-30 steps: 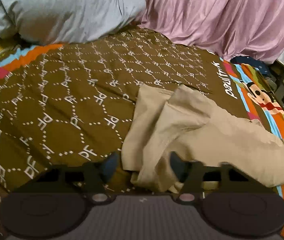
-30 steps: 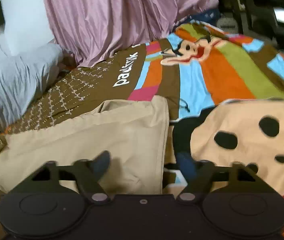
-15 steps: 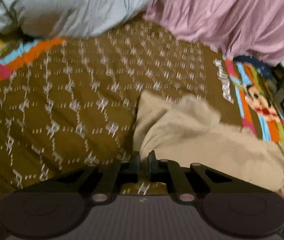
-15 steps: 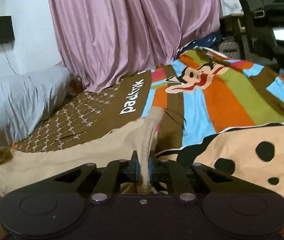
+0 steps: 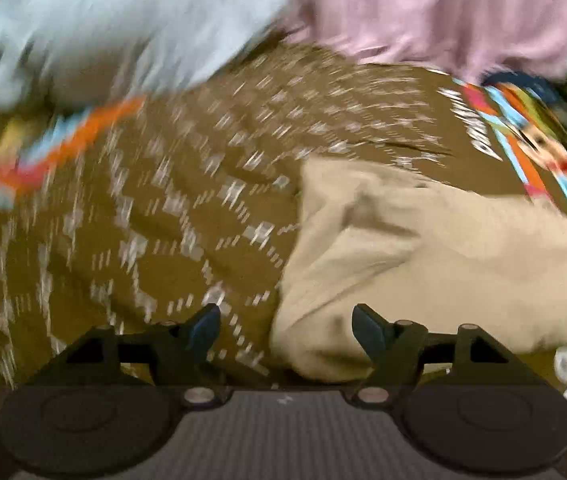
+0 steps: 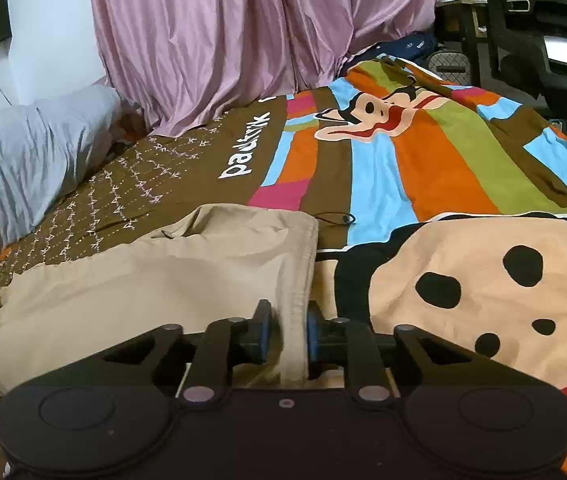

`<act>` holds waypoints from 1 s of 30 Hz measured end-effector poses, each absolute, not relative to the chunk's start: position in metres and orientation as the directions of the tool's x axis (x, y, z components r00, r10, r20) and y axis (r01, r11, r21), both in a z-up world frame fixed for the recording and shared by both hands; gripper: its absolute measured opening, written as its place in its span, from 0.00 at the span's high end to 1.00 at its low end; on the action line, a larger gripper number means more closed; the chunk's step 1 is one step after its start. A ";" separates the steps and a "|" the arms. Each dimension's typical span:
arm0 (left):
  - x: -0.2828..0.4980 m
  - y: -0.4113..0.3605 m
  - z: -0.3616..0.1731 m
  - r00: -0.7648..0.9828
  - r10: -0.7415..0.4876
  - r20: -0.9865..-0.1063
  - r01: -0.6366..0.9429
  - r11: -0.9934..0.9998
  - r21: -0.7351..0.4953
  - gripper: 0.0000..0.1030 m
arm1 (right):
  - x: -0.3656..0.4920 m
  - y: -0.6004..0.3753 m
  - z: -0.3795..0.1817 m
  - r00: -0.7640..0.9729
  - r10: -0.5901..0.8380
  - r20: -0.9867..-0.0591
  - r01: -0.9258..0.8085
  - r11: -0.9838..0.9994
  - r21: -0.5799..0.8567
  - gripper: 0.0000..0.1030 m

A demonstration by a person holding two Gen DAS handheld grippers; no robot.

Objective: Fold large clothes

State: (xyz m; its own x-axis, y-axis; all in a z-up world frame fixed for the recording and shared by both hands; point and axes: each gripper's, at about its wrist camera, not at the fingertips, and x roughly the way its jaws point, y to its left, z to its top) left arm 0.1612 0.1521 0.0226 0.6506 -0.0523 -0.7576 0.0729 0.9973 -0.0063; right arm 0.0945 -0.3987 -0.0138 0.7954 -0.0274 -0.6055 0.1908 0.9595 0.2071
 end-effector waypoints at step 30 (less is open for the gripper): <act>0.206 0.015 0.031 0.816 0.053 -0.576 0.021 0.992 0.122 0.08 | 0.148 -0.295 0.010 0.905 -0.093 -0.415 -0.003 0.974 -0.225 0.08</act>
